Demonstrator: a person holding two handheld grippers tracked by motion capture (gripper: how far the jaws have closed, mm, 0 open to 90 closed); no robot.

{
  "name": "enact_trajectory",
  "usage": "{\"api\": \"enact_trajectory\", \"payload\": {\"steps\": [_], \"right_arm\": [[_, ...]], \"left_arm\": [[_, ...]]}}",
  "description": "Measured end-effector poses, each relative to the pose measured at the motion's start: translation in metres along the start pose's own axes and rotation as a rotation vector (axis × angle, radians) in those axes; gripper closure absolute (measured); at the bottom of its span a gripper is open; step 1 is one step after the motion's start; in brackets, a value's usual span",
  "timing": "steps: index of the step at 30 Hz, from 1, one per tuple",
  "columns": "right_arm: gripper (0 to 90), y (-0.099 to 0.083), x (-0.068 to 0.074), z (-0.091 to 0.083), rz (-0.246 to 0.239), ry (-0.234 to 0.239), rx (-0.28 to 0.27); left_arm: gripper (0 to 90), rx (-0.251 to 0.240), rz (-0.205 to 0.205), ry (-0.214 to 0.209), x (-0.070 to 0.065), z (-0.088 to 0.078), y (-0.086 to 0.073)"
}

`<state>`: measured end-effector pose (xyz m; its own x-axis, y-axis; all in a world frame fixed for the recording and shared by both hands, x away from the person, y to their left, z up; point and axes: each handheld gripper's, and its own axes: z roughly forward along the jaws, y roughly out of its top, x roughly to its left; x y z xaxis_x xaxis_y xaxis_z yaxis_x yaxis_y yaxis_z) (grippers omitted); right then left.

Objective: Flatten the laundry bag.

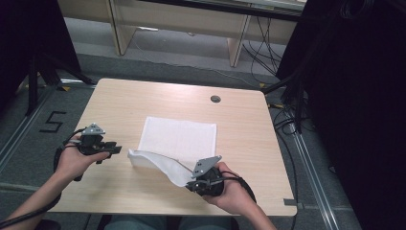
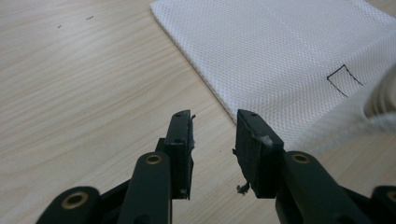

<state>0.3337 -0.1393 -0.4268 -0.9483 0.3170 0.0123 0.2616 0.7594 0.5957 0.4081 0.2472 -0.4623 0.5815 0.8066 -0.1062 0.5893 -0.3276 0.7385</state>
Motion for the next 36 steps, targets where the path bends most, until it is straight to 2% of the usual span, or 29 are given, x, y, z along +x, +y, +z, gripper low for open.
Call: {"api": "enact_trajectory", "payload": {"steps": [1,3,6,9,11,12,14,15,16,17,19,21,22,23,24,25,26,28,29,30,31,32,33,34,35,36], "right_arm": [[89.5,-0.002,0.001,0.002,0.004,0.007,0.011],[89.3,-0.005,0.002,0.006,0.009,0.016,0.027],[88.9,-0.009,0.003,0.013,0.006,0.030,0.059],[88.2,-0.015,0.006,0.019,0.031,0.041,0.092],[87.4,-0.017,0.006,0.023,0.020,0.045,0.107],[86.5,-0.019,0.008,0.025,0.030,0.050,0.126],[83.8,-0.023,0.010,0.029,0.030,0.053,0.147],[82.2,-0.023,0.011,0.030,0.036,0.058,0.155],[79.4,-0.024,0.012,0.030,0.051,0.068,0.169],[76.4,-0.025,0.013,0.030,0.050,0.076,0.174],[69.7,-0.026,0.015,0.026,0.077,0.078,0.162],[62.5,-0.028,0.014,0.018,0.116,0.087,0.139],[59.9,-0.028,0.013,0.015,0.110,0.082,0.121],[58.0,-0.029,0.011,0.012,0.117,0.073,0.107],[56.7,-0.030,0.008,0.006,0.150,0.064,0.095],[56.4,-0.031,0.003,0.004,0.133,0.067,0.083],[56.4,-0.033,0.000,-0.001,0.192,0.044,0.080],[57.7,-0.038,-0.012,-0.006,0.214,-0.030,0.076],[58.8,-0.040,-0.015,-0.006,0.216,-0.045,0.086],[61.2,-0.042,-0.016,-0.006,0.259,-0.058,0.109],[68.0,-0.045,-0.020,-0.005,0.267,-0.069,0.124],[72.3,-0.049,-0.026,-0.003,0.239,-0.073,0.138],[76.5,-0.052,-0.025,-0.001,0.303,-0.076,0.189],[80.1,-0.054,-0.026,0.000,0.315,-0.072,0.202],[84.4,-0.057,-0.027,0.002,0.341,-0.068,0.211],[86.6,-0.058,-0.028,0.002,0.347,-0.069,0.217]], "left_arm": [[65.1,-0.007,-0.006,-0.001,-0.002,0.001,0.000],[63.9,0.000,0.021,-0.017,-0.005,0.003,0.000],[61.9,-0.016,0.020,-0.033,-0.013,0.006,0.002],[57.3,-0.020,0.065,-0.060,-0.022,0.009,0.004],[55.9,-0.015,0.086,-0.071,-0.028,0.013,0.004],[54.6,-0.012,0.104,-0.090,-0.033,0.016,0.004],[51.3,-0.010,0.113,-0.103,-0.039,0.019,0.004],[50.3,-0.007,0.134,-0.111,-0.042,0.020,0.004],[49.2,-0.005,0.131,-0.118,-0.045,0.021,0.003],[47.8,-0.004,0.148,-0.122,-0.048,0.022,0.003],[45.3,0.003,0.163,-0.131,-0.051,0.023,0.001],[43.9,0.009,0.160,-0.137,-0.056,0.023,-0.001],[43.3,0.010,0.174,-0.143,-0.055,0.023,-0.001],[43.1,0.007,0.161,-0.145,-0.057,0.022,-0.003],[42.8,0.006,0.165,-0.147,-0.057,0.021,-0.003],[42.8,-0.002,0.164,-0.148,-0.058,0.019,-0.006],[43.3,-0.007,0.174,-0.148,-0.059,0.017,-0.008],[46.8,0.011,0.177,-0.166,-0.063,0.014,-0.014],[48.4,0.017,0.180,-0.181,-0.066,0.012,-0.017],[51.2,0.036,0.195,-0.191,-0.069,0.011,-0.021],[55.1,0.050,0.208,-0.215,-0.072,0.010,-0.024],[57.8,0.069,0.231,-0.226,-0.076,0.009,-0.027],[60.3,0.082,0.243,-0.239,-0.078,0.009,-0.028],[63.0,0.100,0.271,-0.248,-0.082,0.009,-0.029],[65.7,0.112,0.281,-0.252,-0.084,0.009,-0.030],[67.3,0.128,0.290,-0.262,-0.088,0.011,-0.030]]}}
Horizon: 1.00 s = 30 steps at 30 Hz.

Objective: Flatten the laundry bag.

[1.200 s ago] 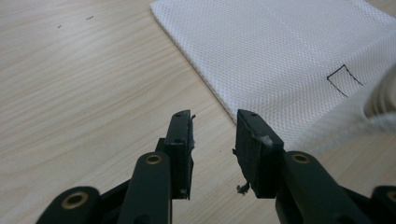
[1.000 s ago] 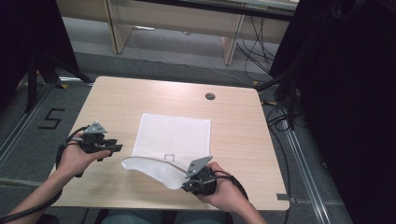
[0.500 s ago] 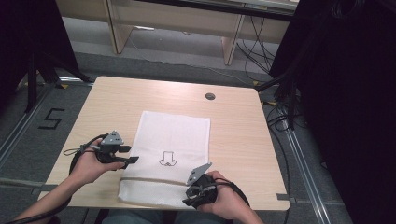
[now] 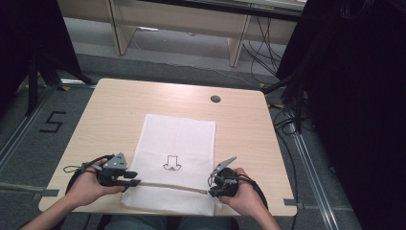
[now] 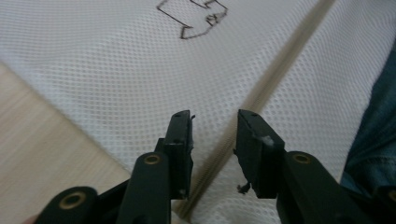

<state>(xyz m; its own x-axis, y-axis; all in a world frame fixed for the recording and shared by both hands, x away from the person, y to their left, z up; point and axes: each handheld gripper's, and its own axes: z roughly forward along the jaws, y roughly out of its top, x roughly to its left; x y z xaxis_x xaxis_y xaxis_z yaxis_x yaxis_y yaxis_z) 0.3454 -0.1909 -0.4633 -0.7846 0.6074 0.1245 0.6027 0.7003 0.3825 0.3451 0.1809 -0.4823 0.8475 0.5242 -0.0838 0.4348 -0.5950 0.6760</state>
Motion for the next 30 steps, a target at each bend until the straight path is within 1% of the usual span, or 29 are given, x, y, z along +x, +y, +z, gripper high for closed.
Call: {"api": "enact_trajectory", "payload": {"steps": [1,2,3,4,5,6,7,8,9,10,11,12,13,14,15,16,17,19,20,21,22,23,24,25,26,27,28,29,30], "right_arm": [[90.0,-0.001,0.000,0.001,0.015,0.003,-0.001],[90.0,-0.002,0.000,0.001,0.010,-0.001,0.005],[90.0,-0.002,0.000,0.002,0.008,-0.002,0.008],[90.0,-0.003,-0.001,0.003,-0.002,-0.006,0.012],[90.0,-0.003,0.000,0.005,0.000,-0.003,0.019],[90.0,-0.003,0.000,0.006,0.000,-0.003,0.024],[90.0,-0.004,0.001,0.008,0.003,0.001,0.028],[90.0,-0.003,0.001,0.009,-0.004,0.003,0.026],[90.0,-0.003,0.002,0.010,0.005,0.007,0.022],[90.0,-0.002,0.002,0.011,0.004,0.008,0.020],[90.0,-0.002,0.002,0.011,0.004,0.005,0.020],[90.0,-0.001,0.002,0.012,0.006,0.000,0.016],[90.0,-0.001,0.002,0.013,-0.001,-0.001,0.014],[90.0,0.000,0.002,0.015,0.004,0.000,0.015],[90.0,0.001,0.001,0.015,-0.011,-0.005,0.015],[90.0,0.001,0.002,0.016,-0.013,-0.012,0.016],[90.0,0.002,0.003,0.017,-0.009,-0.014,0.018],[90.0,0.003,0.003,0.017,-0.022,-0.029,0.018],[90.0,0.003,0.004,0.017,-0.018,-0.031,0.021],[90.0,0.003,0.004,0.018,-0.020,-0.036,0.018],[90.0,0.003,0.004,0.018,-0.018,-0.041,0.017],[90.0,0.003,0.005,0.019,-0.023,-0.050,0.014],[90.0,0.004,0.004,0.019,-0.030,-0.065,0.009],[90.0,0.004,0.003,0.019,-0.047,-0.075,0.007],[90.0,0.004,0.004,0.019,-0.033,-0.077,0.006],[90.0,0.005,0.003,0.019,-0.032,-0.074,0.005],[90.0,0.005,0.002,0.019,-0.021,-0.068,0.004],[90.0,0.004,0.002,0.019,-0.015,-0.068,0.000],[90.0,0.004,0.001,0.019,-0.015,-0.070,-0.003]], "left_arm": [[70.1,0.024,0.025,0.000,-0.001,0.001,0.000],[71.5,0.025,0.020,0.000,-0.002,0.002,0.000],[72.0,0.039,0.034,0.000,-0.003,0.003,0.001],[72.0,0.054,0.037,0.005,-0.003,0.005,0.000],[72.1,0.076,0.057,0.002,-0.003,0.005,-0.001],[72.4,0.119,0.090,-0.001,-0.001,0.006,-0.002],[72.6,0.125,0.089,0.003,-0.002,0.007,-0.003],[72.6,0.140,0.099,0.006,-0.001,0.009,-0.004],[73.1,0.151,0.106,0.010,0.000,0.009,-0.004],[73.3,0.158,0.094,0.005,0.000,0.010,-0.005],[73.5,0.154,0.088,0.015,0.000,0.011,-0.006],[73.7,0.130,0.066,0.022,-0.001,0.012,-0.006],[74.0,0.163,0.085,0.013,0.001,0.010,-0.006],[74.1,0.153,0.083,0.008,0.002,0.011,-0.006],[74.5,0.154,0.090,0.020,0.003,0.010,-0.006],[74.8,0.152,0.093,0.023,0.003,0.010,-0.006],[74.9,0.151,0.077,0.022,0.003,0.011,-0.007],[74.9,0.149,0.090,0.027,0.004,0.011,-0.007],[74.9,0.127,0.075,0.034,0.003,0.013,-0.007],[74.8,0.128,0.075,0.040,0.003,0.013,-0.007],[74.4,0.113,0.067,0.048,0.003,0.014,-0.007],[74.1,0.117,0.076,0.056,0.004,0.014,-0.006],[74.0,0.134,0.084,0.043,0.006,0.014,-0.006],[74.0,0.095,0.047,0.050,0.004,0.017,-0.006],[73.9,0.100,0.048,0.053,0.004,0.017,-0.006],[73.6,0.097,0.059,0.052,0.005,0.017,-0.005],[73.1,0.112,0.080,0.051,0.006,0.016,-0.005],[72.7,0.110,0.070,0.047,0.006,0.016,-0.005],[71.7,0.103,0.048,0.038,0.005,0.017,-0.005]]}}
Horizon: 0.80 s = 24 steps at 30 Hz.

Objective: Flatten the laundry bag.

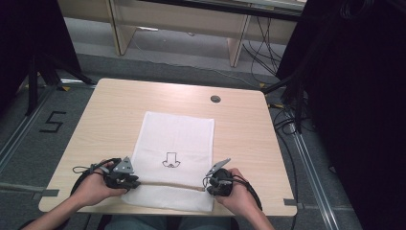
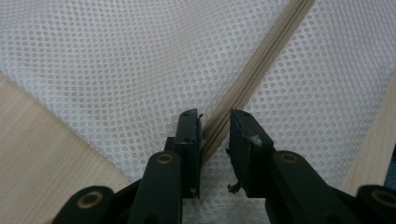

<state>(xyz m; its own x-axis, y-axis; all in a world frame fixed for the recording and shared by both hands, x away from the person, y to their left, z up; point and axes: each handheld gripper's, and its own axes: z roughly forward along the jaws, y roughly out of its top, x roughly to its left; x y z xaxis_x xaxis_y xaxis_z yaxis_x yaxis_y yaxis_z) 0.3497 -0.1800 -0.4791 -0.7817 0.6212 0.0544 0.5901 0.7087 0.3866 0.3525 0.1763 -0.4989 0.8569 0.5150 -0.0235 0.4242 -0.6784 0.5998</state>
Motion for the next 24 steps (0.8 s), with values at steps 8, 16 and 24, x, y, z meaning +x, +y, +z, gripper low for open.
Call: {"api": "enact_trajectory", "payload": {"steps": [8,16,24], "right_arm": [[77.7,-0.004,-0.007,-0.016,0.051,-0.038,-0.132],[67.8,-0.014,-0.019,-0.023,0.181,-0.071,-0.248],[67.8,-0.018,-0.018,-0.028,0.185,-0.100,-0.268]], "left_arm": [[49.3,-0.121,-0.049,-0.021,0.004,-0.003,0.004],[38.3,-0.221,-0.096,-0.012,0.006,-0.004,0.008],[44.7,-0.242,-0.075,0.024,0.007,-0.003,0.010]]}}
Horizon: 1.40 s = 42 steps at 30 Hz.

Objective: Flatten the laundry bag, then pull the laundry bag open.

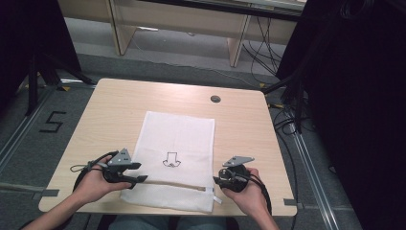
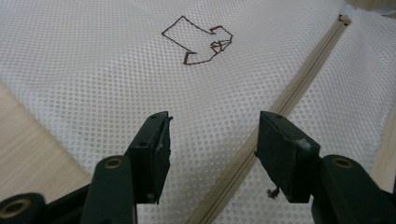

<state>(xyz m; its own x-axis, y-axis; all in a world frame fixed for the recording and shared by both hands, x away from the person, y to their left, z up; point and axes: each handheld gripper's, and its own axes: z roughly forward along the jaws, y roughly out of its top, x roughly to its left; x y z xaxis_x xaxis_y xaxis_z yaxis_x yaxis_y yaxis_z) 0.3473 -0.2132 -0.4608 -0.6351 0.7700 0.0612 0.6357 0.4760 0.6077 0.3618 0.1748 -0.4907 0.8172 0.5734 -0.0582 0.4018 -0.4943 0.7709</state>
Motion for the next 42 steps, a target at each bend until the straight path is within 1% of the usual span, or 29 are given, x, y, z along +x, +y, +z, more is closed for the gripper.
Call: {"api": "enact_trajectory", "payload": {"steps": [1,2,3,4,6,7,8,9,10,11,13,14,16,18,19,21,22,23,24,25,26,27,29,33,36,38,39,41,42], "right_arm": [[68.0,0.000,0.001,0.000,0.012,0.000,0.003],[68.1,-0.002,0.000,0.003,-0.011,-0.016,-0.032],[68.4,-0.002,0.002,0.001,0.016,-0.002,-0.021],[68.5,-0.001,0.002,-0.001,0.002,-0.006,0.009],[68.5,-0.001,0.001,-0.001,-0.020,-0.014,0.004],[68.4,-0.001,0.002,-0.001,-0.008,-0.015,-0.005],[67.6,-0.001,0.003,0.000,-0.007,-0.024,-0.024],[66.8,0.000,0.003,-0.001,0.001,-0.017,-0.012],[66.5,0.001,0.003,-0.002,0.015,-0.012,0.006],[66.1,0.001,0.003,-0.002,0.021,-0.015,-0.002],[67.2,0.001,0.002,-0.001,0.026,-0.009,0.000],[68.7,0.001,0.002,-0.001,0.024,-0.007,-0.003],[71.3,0.000,0.001,0.003,0.009,-0.013,-0.046],[74.5,0.001,0.001,-0.001,0.008,0.000,0.011],[76.5,0.001,0.000,0.000,-0.018,0.000,0.015],[80.2,0.000,0.001,0.001,-0.004,0.002,0.027],[82.0,0.001,0.001,0.001,-0.016,-0.001,0.040],[85.0,0.000,0.001,0.003,-0.052,-0.014,0.047],[86.2,0.001,0.002,0.002,-0.048,-0.008,0.056],[88.2,0.000,0.004,0.006,-0.054,-0.022,0.018],[90.0,0.002,0.005,0.003,-0.058,-0.013,0.058],[90.0,0.002,0.006,0.006,-0.067,-0.019,0.045],[90.0,0.004,0.008,0.004,-0.072,-0.005,0.077],[90.0,0.006,0.010,0.008,-0.071,-0.008,0.079],[90.0,0.005,0.010,0.008,-0.061,0.000,0.090],[90.0,0.005,0.010,0.008,-0.053,0.011,0.091],[90.0,0.005,0.010,0.009,-0.050,0.014,0.090],[90.0,0.004,0.010,0.009,-0.042,0.017,0.090],[90.0,0.004,0.010,0.009,-0.037,0.020,0.092]], "left_arm": [[45.0,-0.001,-0.012,0.009,-0.001,-0.001,0.000],[45.4,-0.006,0.014,0.015,0.000,-0.001,0.001],[45.7,-0.017,-0.008,0.019,-0.001,-0.002,0.001],[46.0,-0.016,-0.006,0.027,-0.001,-0.002,0.001],[46.2,-0.015,-0.002,0.023,0.000,-0.003,0.001],[46.5,-0.017,0.016,0.030,0.000,-0.003,0.001],[46.9,-0.018,0.000,0.027,-0.001,-0.003,0.001],[47.0,-0.016,0.006,0.034,0.000,-0.003,0.001],[47.3,-0.038,-0.013,0.026,-0.002,-0.003,0.001],[48.1,-0.033,0.015,0.026,-0.001,-0.004,0.002],[49.7,-0.042,-0.013,0.014,-0.004,-0.003,0.003],[50.0,-0.045,0.009,0.017,-0.004,-0.003,0.004],[51.2,-0.043,-0.001,0.001,-0.007,-0.002,0.006],[51.6,-0.033,0.027,-0.004,-0.008,-0.001,0.008],[51.9,-0.046,0.016,-0.005,-0.011,0.001,0.008],[51.9,-0.032,0.037,-0.011,-0.012,0.002,0.009],[51.9,-0.042,0.034,-0.014,-0.014,0.004,0.009],[52.4,-0.021,0.050,-0.013,-0.015,0.002,0.009],[52.6,-0.024,0.048,-0.019,-0.016,0.003,0.008],[53.0,-0.024,0.055,-0.022,-0.017,0.003,0.008],[53.7,-0.031,0.048,-0.027,-0.019,0.004,0.008],[54.1,-0.022,0.050,-0.033,-0.020,0.004,0.008],[55.5,-0.015,0.059,-0.035,-0.023,0.003,0.010],[58.4,-0.021,0.076,-0.052,-0.031,0.004,0.013],[58.8,-0.023,0.074,-0.062,-0.035,0.008,0.015],[59.3,-0.025,0.098,-0.070,-0.034,0.010,0.018],[59.5,-0.021,0.076,-0.068,-0.036,0.012,0.019],[60.1,-0.025,0.079,-0.081,-0.037,0.016,0.023],[60.2,-0.025,0.093,-0.083,-0.037,0.017,0.024]]}}
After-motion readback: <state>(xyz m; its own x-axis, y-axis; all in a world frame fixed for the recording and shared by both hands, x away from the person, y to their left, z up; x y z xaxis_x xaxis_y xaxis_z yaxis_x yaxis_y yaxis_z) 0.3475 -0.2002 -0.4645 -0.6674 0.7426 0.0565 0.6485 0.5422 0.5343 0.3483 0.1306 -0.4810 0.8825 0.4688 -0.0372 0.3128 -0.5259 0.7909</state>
